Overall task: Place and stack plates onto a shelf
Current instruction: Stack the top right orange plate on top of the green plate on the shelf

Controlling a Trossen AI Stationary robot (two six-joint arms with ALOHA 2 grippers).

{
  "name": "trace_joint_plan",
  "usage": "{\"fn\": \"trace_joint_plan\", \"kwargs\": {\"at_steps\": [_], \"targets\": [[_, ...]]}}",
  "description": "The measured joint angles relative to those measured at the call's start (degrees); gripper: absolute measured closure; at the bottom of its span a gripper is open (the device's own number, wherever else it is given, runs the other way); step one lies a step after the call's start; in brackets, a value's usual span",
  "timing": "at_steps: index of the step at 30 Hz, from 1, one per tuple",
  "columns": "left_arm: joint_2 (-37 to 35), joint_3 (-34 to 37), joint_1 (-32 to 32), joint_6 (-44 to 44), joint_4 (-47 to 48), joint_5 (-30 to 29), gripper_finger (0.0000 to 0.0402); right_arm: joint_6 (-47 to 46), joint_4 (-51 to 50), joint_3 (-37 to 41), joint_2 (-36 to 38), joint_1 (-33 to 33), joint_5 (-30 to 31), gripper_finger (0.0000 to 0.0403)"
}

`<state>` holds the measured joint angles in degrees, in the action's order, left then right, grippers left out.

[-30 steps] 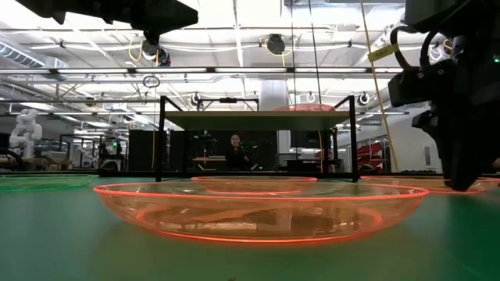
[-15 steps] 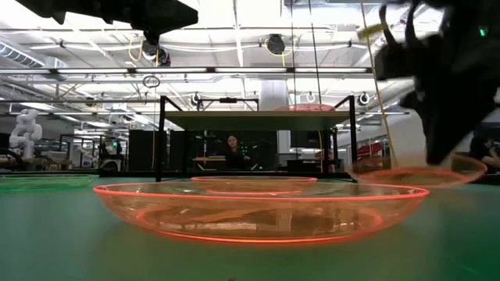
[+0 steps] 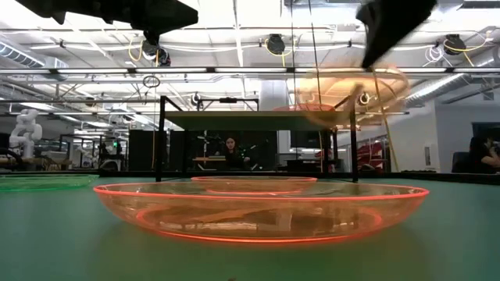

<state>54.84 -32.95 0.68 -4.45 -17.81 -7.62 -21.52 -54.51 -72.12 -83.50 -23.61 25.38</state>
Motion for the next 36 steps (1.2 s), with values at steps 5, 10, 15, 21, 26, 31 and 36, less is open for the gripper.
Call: {"fn": "trace_joint_plan", "kwargs": {"at_steps": [5, 10, 15, 21, 26, 31, 36], "targets": [[0.01, 0.00, 0.00, 0.00, -0.02, 0.00, 0.0323, 9.21, -1.98, -6.14, 0.00, 3.35, 4.93, 0.0403], [0.01, 0.00, -0.01, 0.00, -0.02, 0.00, 0.0323, 20.25, -0.06, -8.90, 0.04, 9.44, 10.93, 0.0403], [0.01, 0.00, -0.01, 0.02, -0.04, 0.00, 0.0323, 31.74, 6.26, -8.92, 0.04, 18.67, 12.27, 0.0403], [-0.01, 0.00, 0.01, -0.11, -0.04, 0.00, 0.0323, 38.94, 8.78, -8.93, 0.04, 30.17, 10.57, 0.0403], [0.01, 0.00, 0.01, -0.52, -0.04, 0.00, 0.0323, 40.74, 10.69, -7.33, 0.04, 35.33, 2.51, 0.0403], [0.00, 0.00, 0.00, -1.46, -0.02, -0.01, 0.0323, 42.41, 14.55, -3.32, 0.02, 36.81, 1.40, 0.0403], [0.01, 0.00, 0.01, -1.46, -0.02, -0.02, 0.0323, 43.74, 20.79, 0.80, 0.02, 37.15, 1.45, 0.0402]]}}
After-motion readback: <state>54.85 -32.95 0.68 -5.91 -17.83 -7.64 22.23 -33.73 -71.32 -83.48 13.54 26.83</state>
